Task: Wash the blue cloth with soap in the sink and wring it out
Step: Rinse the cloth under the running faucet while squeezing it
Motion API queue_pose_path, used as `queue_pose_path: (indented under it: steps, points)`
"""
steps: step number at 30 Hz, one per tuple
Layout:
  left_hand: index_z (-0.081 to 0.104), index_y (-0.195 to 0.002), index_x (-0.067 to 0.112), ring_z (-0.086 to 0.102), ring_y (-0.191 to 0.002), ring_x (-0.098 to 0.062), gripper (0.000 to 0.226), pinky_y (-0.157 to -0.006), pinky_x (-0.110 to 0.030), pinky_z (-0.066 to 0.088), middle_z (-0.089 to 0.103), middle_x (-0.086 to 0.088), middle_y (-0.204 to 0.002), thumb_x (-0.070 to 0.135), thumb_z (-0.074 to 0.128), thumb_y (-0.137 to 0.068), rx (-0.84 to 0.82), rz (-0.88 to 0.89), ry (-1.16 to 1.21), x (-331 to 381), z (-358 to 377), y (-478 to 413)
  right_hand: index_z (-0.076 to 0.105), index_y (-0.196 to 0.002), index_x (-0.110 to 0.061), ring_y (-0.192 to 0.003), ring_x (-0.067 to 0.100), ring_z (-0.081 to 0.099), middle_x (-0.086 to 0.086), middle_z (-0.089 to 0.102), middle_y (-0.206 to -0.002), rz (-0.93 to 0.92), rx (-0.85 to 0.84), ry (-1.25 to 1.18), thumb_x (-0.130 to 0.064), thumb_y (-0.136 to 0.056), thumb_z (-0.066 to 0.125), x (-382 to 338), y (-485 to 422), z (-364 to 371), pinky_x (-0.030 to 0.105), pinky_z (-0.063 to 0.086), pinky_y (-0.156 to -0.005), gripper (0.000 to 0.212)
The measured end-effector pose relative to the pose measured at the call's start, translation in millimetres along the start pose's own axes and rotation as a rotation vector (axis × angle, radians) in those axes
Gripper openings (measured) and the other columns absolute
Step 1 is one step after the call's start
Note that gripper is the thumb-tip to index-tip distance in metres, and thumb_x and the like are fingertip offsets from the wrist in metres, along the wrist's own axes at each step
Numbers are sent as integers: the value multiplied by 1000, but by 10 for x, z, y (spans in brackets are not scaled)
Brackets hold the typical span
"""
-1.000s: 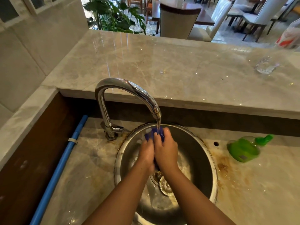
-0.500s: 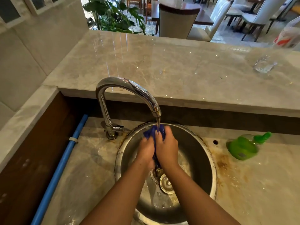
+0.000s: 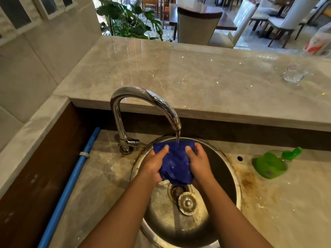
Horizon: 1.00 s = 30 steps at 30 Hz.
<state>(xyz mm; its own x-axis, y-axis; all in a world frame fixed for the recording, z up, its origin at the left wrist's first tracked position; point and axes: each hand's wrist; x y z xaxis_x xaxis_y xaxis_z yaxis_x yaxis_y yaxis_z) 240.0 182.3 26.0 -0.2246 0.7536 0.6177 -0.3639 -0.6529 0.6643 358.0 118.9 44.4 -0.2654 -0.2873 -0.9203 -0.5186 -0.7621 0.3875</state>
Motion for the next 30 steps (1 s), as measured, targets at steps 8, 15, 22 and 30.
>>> queue_pose_path:
  steps: [8, 15, 22, 30]
  points:
    - [57, -130, 22, 67, -107, -33, 31, -75, -47, 57, 69, -12, -123, 33, 54, -102, 11, 51, 35, 73, 101, -102, 56, -98, -15, -65, 4, 60, 0, 64, -84, -344, -12, 268, -23, -105, 45, -103, 86, 98, 19, 50, -58, 15]
    - [62, -123, 15, 71, -106, -29, 26, -89, -48, 57, 72, -14, -121, 12, 60, -97, -97, 167, -35, 59, -7, -125, 58, -104, -21, -76, 9, 65, 1, 67, -93, -274, 71, 222, -25, -105, 42, -34, -47, -63, 26, 51, -70, 16]
    - [59, -127, 23, 69, -108, -32, 29, -93, -55, 56, 71, -10, -121, 34, 55, -100, 11, 165, -54, -11, 92, -148, 59, -110, -21, -92, 18, 68, 4, 68, -106, -142, 69, 36, -28, -104, 45, -81, -92, 17, 39, 56, -85, 17]
    - [67, -110, 10, 72, -84, -29, 36, -73, -39, 56, 74, -13, -90, 41, 51, -99, 84, 23, 38, -200, 279, -98, 60, -98, -25, -76, 9, 65, -10, 68, -87, -400, 69, 170, -19, -103, 49, 37, 197, 315, 27, 54, -70, 13]
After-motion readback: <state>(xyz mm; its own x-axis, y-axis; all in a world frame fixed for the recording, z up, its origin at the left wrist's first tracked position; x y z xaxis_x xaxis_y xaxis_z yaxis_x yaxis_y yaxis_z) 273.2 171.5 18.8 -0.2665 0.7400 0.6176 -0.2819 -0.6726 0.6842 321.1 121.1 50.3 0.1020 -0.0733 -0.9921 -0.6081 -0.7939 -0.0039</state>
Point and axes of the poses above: each hand's wrist, its own y-axis away from the middle knuckle, its own z-axis out of the palm, x = y × z
